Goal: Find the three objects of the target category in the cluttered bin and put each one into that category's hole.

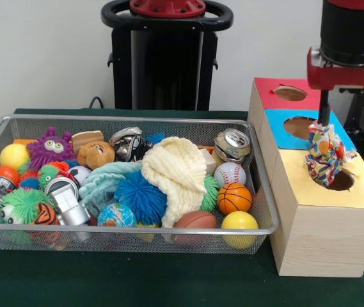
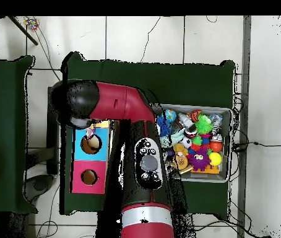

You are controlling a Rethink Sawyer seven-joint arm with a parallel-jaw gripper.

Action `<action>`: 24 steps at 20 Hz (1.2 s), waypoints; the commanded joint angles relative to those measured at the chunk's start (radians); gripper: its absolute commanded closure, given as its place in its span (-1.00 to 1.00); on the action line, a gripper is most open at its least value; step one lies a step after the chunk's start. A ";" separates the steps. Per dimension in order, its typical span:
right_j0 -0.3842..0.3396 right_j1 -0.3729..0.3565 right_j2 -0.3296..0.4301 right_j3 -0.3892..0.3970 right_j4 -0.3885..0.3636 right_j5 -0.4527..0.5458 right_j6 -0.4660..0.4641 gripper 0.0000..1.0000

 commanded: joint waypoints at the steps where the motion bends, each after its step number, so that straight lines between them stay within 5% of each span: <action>1: -0.021 -0.042 0.063 0.005 0.010 0.124 0.068 -1.00; 2: -0.019 -0.043 0.058 0.006 0.004 0.117 0.072 1.00; 24: 0.016 0.008 -0.022 0.000 -0.111 -0.064 0.111 1.00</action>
